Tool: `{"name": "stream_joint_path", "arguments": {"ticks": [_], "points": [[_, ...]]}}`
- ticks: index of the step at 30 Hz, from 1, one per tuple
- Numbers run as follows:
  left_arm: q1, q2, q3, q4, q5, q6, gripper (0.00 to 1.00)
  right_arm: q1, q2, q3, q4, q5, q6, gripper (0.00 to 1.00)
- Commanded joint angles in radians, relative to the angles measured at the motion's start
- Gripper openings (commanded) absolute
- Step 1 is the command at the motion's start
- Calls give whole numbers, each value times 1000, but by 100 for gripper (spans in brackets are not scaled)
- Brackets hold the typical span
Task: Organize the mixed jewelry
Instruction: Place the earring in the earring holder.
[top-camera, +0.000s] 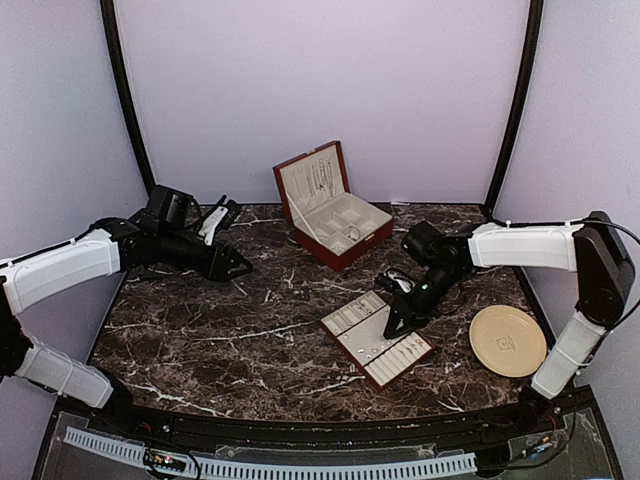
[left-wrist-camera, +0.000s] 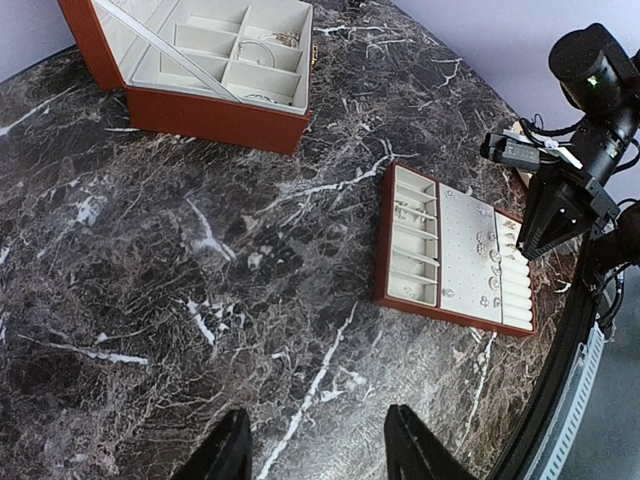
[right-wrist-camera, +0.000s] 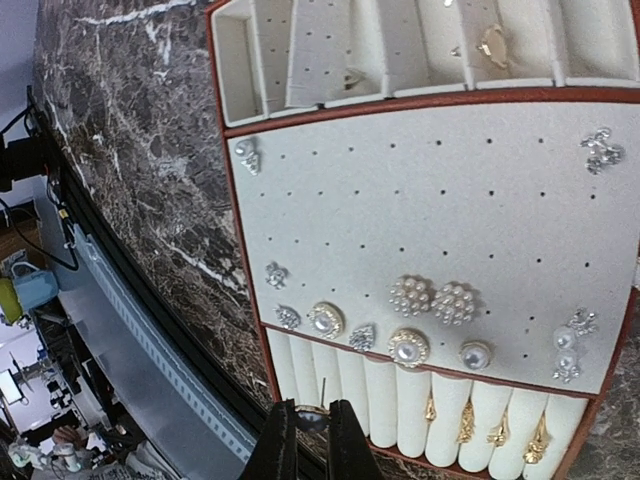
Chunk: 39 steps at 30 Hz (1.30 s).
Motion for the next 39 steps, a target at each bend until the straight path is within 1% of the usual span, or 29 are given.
{"name": "stream_joint_path", "arguments": {"ticks": [1,8,20,39], "points": [[4,-32,19,-39,-8,30,47,-26,39,62,-126,44,-28,5],[4,-38,17,-43,-16,31,47,-65,79,104,-198,101,-45,5],[4,-32,19,-43,-16,31,47,-97,134,147,-224,153,-69,4],[3,-35,22,-44,-16,31,46,-101,183,176,-237,160,-87,5]]}}
